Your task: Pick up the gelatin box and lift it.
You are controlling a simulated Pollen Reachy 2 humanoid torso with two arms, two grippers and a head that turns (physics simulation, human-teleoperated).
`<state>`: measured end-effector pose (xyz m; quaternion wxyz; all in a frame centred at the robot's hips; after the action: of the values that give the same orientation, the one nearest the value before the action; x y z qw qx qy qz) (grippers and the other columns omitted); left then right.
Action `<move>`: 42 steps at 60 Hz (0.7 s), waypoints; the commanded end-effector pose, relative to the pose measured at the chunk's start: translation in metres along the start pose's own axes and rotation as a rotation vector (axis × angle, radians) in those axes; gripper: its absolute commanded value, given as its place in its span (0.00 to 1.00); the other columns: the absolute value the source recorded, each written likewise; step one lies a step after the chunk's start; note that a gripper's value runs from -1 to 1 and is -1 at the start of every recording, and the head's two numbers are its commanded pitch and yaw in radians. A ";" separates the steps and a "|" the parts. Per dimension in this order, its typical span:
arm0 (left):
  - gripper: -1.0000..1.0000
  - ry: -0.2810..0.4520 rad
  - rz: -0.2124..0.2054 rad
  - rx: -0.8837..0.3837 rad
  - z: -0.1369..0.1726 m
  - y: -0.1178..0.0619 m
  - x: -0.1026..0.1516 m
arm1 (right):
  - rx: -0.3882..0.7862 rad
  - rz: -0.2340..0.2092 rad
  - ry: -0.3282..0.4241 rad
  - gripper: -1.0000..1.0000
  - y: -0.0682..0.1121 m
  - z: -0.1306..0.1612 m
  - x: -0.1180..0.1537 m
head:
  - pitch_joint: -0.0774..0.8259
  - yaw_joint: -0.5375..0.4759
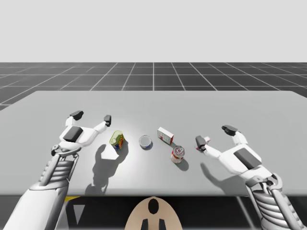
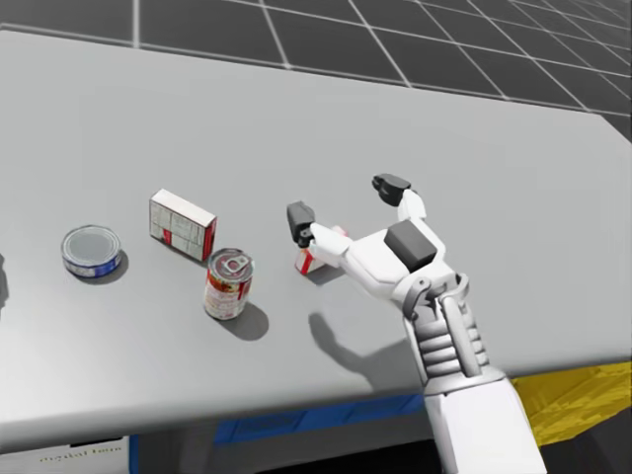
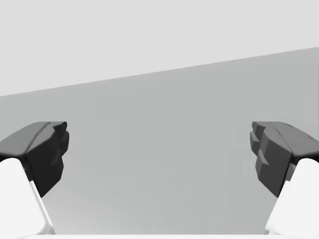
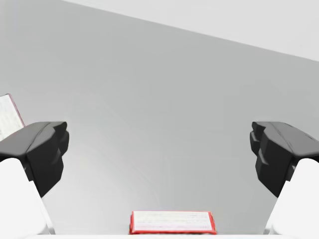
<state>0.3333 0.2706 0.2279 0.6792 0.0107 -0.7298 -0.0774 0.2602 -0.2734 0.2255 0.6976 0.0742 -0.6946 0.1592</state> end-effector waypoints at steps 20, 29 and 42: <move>0.00 -0.002 -0.004 0.003 0.000 0.000 0.000 | 0.071 -0.030 0.155 0.00 -0.014 0.004 -0.076 | 0.83 0.16; 0.00 -0.004 -0.005 0.004 0.000 0.001 0.000 | 0.053 -0.036 0.198 0.00 -0.019 -0.009 -0.087 | 0.83 0.16; 0.00 -0.007 -0.004 0.006 0.001 0.001 0.000 | 0.050 -0.041 0.243 0.00 -0.019 -0.029 -0.095 | 0.83 0.17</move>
<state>0.3328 0.2712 0.2278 0.6774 0.0138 -0.7314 -0.0774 0.2822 -0.2958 0.1387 0.7695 0.0876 -0.6090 0.1713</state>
